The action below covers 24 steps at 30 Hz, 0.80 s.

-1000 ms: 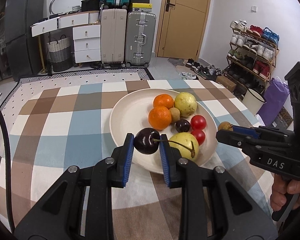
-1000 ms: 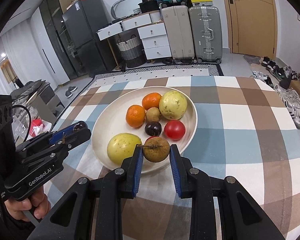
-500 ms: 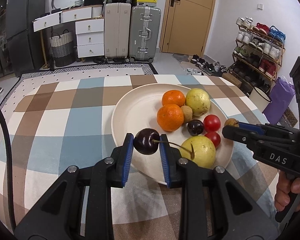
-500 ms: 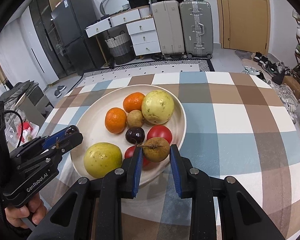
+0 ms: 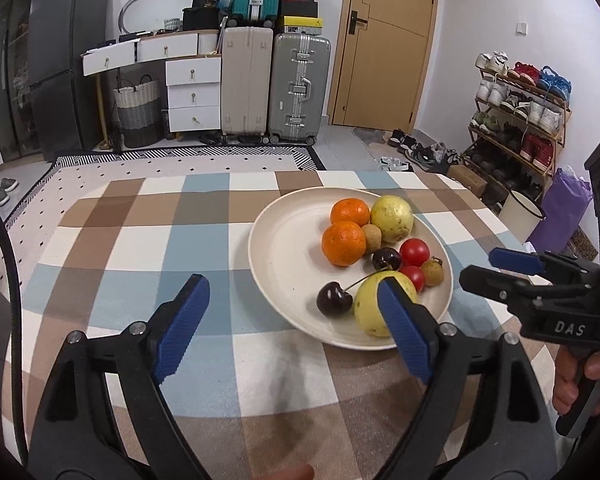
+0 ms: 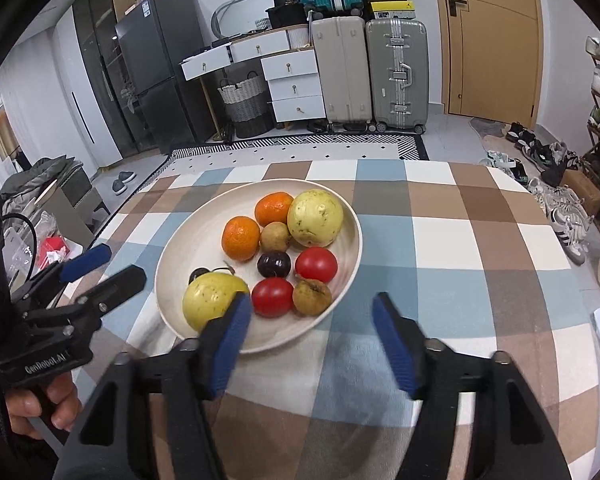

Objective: Organize fruits

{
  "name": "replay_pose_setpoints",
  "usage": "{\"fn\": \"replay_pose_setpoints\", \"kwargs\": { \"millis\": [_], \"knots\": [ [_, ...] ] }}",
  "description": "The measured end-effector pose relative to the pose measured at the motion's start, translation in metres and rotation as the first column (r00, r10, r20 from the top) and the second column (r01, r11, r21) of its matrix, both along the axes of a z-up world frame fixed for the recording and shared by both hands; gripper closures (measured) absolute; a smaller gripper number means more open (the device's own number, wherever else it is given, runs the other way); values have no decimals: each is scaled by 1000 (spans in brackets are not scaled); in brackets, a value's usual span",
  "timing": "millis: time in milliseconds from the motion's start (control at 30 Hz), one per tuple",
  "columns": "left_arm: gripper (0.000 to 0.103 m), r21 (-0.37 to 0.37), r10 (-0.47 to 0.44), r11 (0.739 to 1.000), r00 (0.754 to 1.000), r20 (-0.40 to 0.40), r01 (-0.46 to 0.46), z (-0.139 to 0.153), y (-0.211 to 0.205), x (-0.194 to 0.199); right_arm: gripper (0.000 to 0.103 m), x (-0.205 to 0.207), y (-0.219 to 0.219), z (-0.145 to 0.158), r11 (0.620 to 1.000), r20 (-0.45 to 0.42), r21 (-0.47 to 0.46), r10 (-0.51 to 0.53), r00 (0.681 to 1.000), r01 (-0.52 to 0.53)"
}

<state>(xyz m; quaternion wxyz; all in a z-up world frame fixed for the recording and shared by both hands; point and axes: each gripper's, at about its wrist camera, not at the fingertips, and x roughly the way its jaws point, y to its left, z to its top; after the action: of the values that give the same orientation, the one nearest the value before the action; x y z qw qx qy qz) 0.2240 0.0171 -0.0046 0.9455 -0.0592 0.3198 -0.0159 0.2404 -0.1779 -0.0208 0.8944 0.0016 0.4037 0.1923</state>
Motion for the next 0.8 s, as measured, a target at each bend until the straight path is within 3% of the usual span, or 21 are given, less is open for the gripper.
{"fn": "replay_pose_setpoints", "kwargs": {
  "millis": [33, 133, 233, 533, 800],
  "knots": [
    [15, 5, 2, 1000, 1000, 3, -2, 2, 1, -4, 18, -4, -3, 1, 1000, 5, 8, 1, 1000, -1],
    [1, 10, 3, 1000, 1000, 30, -4, 8, 2, -20, 8, -14, -11, 4, 999, 20, 40, -4, 1000, 3],
    [1, 13, -9, 1000, 998, 55, 8, 14, 1, -36, 1, -24, -17, 8, 997, 46, 74, -7, 999, 4],
    [1, 34, -12, 999, 995, 95, 9, 15, -5, -71, 1, -57, -24, 19, 991, 136, 128, 32, 990, -50],
    [1, 5, 21, 1000, 989, 145, -22, 9, -2, -81, 0, -74, -18, 20, 992, 228, 99, 57, 972, -81]
  ]
}}
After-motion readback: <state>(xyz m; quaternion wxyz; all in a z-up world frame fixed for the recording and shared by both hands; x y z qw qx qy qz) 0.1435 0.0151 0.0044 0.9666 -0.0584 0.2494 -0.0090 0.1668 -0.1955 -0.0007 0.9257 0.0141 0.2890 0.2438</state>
